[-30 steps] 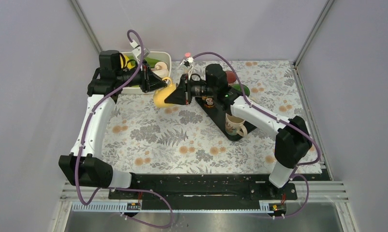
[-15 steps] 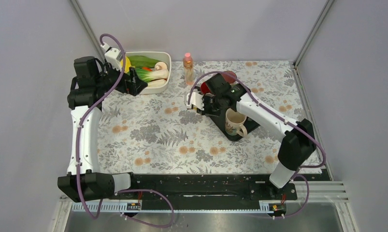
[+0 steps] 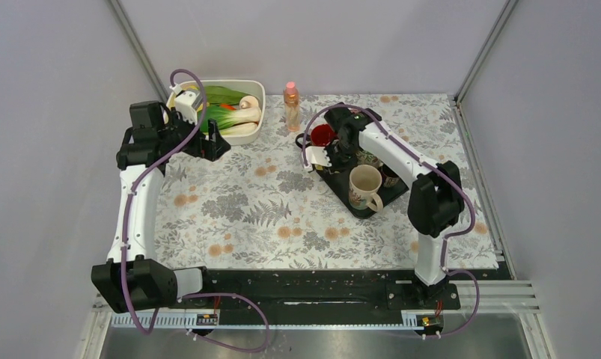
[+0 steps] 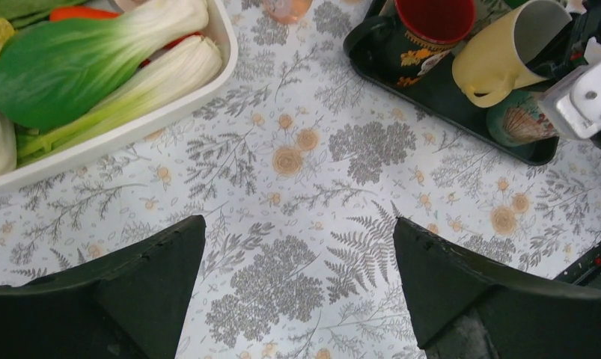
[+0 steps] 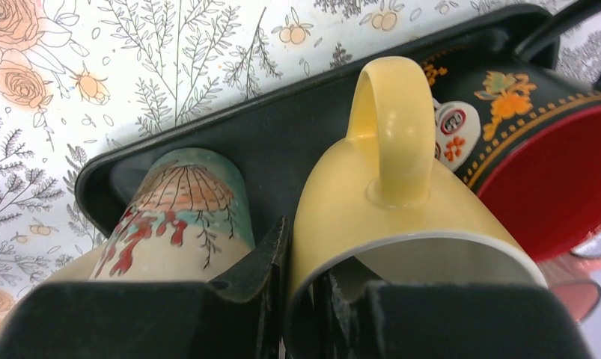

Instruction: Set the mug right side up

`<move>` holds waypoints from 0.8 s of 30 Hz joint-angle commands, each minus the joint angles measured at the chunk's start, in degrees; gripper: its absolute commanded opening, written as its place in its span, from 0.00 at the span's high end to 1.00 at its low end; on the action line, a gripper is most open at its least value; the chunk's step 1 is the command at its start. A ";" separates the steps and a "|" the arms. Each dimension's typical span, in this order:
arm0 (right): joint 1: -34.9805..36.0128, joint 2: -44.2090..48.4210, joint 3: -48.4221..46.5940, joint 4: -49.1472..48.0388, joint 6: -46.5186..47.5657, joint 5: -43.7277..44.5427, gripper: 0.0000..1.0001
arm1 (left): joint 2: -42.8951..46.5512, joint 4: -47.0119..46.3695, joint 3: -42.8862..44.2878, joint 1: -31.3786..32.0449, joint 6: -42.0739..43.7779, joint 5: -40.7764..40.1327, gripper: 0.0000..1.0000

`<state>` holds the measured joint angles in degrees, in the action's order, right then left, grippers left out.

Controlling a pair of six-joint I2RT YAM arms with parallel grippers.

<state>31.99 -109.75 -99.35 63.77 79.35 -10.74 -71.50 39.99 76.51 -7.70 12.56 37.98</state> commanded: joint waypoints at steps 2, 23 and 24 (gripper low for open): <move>-1.49 -3.00 -4.72 2.88 3.84 -3.47 1.00 | 0.36 -2.48 -0.72 -0.12 2.09 -2.14 0.01; -1.69 -6.15 -2.86 -0.68 1.29 -1.86 0.59 | -0.71 -2.97 -0.41 -0.11 2.52 -2.11 0.01; -1.67 -5.70 -2.82 -0.73 1.16 -2.02 0.59 | -0.70 -3.06 -0.40 -0.11 2.48 -2.03 0.01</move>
<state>30.46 -118.15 -101.95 63.83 80.88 -12.53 -72.42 39.72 75.48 -7.70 14.20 36.58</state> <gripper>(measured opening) 0.401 0.988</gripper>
